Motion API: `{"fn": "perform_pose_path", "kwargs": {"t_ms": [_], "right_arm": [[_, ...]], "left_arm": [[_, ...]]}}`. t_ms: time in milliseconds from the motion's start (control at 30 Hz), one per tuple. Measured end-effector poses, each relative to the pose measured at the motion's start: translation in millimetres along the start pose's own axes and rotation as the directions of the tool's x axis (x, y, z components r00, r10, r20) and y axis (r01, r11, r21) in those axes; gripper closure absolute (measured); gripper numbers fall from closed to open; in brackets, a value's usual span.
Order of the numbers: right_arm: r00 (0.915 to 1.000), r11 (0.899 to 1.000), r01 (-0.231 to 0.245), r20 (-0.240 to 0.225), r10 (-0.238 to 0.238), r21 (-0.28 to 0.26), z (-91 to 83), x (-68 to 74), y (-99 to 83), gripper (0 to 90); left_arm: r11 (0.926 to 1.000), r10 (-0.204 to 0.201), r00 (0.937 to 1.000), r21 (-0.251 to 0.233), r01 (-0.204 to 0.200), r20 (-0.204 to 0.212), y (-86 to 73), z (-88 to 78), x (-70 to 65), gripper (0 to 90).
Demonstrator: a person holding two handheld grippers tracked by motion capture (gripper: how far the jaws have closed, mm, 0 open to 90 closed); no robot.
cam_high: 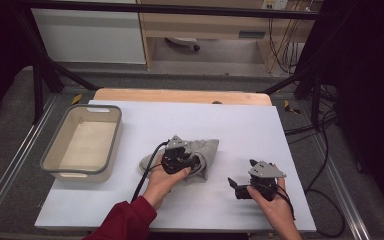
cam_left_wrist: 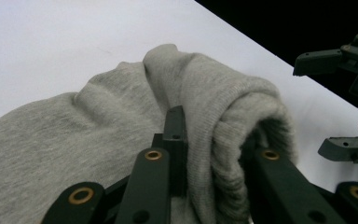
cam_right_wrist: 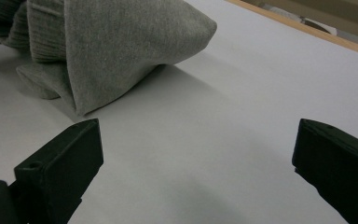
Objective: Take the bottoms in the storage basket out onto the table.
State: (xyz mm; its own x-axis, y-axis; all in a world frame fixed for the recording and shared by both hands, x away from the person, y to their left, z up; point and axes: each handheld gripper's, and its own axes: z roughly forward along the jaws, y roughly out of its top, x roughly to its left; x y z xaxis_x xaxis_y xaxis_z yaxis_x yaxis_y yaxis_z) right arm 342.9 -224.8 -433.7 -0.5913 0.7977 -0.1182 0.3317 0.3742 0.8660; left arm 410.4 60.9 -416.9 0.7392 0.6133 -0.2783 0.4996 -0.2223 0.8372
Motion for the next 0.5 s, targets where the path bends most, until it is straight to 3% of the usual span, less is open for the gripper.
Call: {"fn": "perform_pose_path", "kwargs": {"t_ms": [333,500], "right_arm": [[1.0,1.0,-0.002,0.009,0.002,-0.002,-0.3,0.0,0.2,2.2],[0.9999,1.0,-0.004,0.012,0.004,-0.002,0.3,0.8,0.5,2.2]], "left_arm": [[0.9983,0.059,0.9971,0.005,-0.059,-0.049,1.8,-2.6,-7.7,68.3],[0.9976,0.069,0.996,0.01,-0.068,-0.057,1.4,-2.8,-8.8,63.0]]}}
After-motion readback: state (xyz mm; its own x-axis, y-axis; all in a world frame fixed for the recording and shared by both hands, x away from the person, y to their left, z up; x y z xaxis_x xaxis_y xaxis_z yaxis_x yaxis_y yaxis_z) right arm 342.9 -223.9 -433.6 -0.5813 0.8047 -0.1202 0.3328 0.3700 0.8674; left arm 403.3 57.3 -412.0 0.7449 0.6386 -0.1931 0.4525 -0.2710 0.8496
